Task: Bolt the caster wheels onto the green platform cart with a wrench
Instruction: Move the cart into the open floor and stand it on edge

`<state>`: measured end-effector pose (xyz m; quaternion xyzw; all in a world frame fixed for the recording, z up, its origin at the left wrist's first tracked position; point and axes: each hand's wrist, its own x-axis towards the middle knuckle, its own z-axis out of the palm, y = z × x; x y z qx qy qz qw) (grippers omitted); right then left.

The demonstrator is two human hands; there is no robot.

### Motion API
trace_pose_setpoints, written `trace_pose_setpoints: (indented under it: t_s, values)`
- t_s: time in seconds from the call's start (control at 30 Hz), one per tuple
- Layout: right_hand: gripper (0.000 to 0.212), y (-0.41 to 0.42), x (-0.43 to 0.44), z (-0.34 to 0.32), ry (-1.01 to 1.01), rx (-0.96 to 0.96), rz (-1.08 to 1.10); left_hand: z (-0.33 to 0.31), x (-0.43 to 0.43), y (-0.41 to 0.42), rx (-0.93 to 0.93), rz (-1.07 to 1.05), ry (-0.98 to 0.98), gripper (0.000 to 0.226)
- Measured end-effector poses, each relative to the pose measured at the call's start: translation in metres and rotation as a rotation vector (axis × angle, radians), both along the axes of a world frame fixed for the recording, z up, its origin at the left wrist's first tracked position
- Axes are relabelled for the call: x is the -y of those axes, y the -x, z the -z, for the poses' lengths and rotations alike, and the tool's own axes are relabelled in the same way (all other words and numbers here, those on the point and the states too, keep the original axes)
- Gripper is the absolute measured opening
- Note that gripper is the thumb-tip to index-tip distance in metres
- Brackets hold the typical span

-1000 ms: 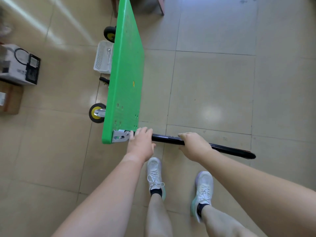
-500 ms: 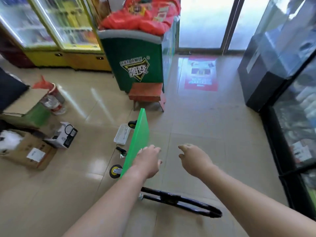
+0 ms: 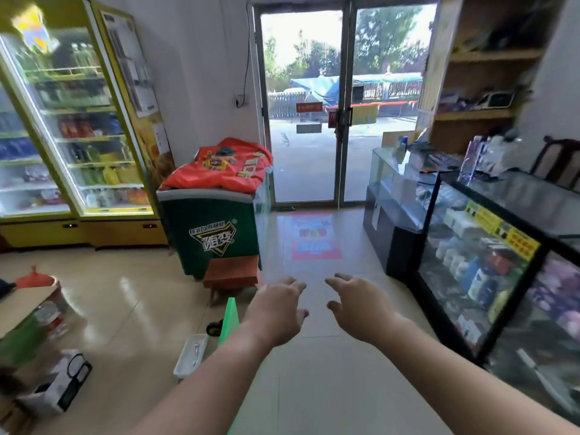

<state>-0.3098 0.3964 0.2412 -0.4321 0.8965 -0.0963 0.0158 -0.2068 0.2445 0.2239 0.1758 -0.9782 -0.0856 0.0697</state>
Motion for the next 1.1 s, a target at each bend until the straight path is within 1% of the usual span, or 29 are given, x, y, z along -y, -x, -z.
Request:
trace_pose_setpoints:
  t_s: [0.13, 0.3, 0.47, 0.6, 0.73, 0.8, 0.87, 0.97, 1.1]
  values:
    - [0.053, -0.011, -0.044, -0.027, 0.021, -0.037, 0.056, -0.030, -0.035, -0.004, -0.052, 0.077, -0.002, 0.062]
    - [0.048, -0.002, -0.097, -0.052, 0.054, -0.104, 0.122, -0.057, -0.076, 0.015, -0.120, 0.156, 0.010, 0.061]
    - [0.047, 0.026, -0.152, -0.064, 0.067, -0.140, 0.169, -0.066, -0.123, 0.061, -0.132, 0.234, 0.007, 0.061]
    - [0.047, 0.072, -0.202, -0.070, 0.108, -0.146, 0.210, -0.067, -0.166, 0.115, -0.151, 0.274, 0.006, 0.059]
    - [0.061, 0.134, -0.251, -0.073, 0.123, -0.146, 0.207, -0.071, -0.212, 0.180, -0.170, 0.285, 0.001, 0.060]
    - [0.061, 0.169, -0.271, -0.074, 0.129, -0.136, 0.203, -0.074, -0.233, 0.213, -0.175, 0.284, 0.006, 0.061]
    - [0.057, 0.202, -0.288, -0.075, 0.123, -0.122, 0.197, -0.075, -0.250, 0.245, -0.171, 0.273, 0.002, 0.061]
    - [0.054, 0.251, -0.306, -0.072, 0.107, -0.110, 0.180, -0.076, -0.267, 0.287, -0.153, 0.255, 0.005, 0.062]
    - [0.065, 0.314, -0.307, -0.062, 0.099, -0.077, 0.159, -0.075, -0.270, 0.342, -0.127, 0.226, 0.010, 0.062]
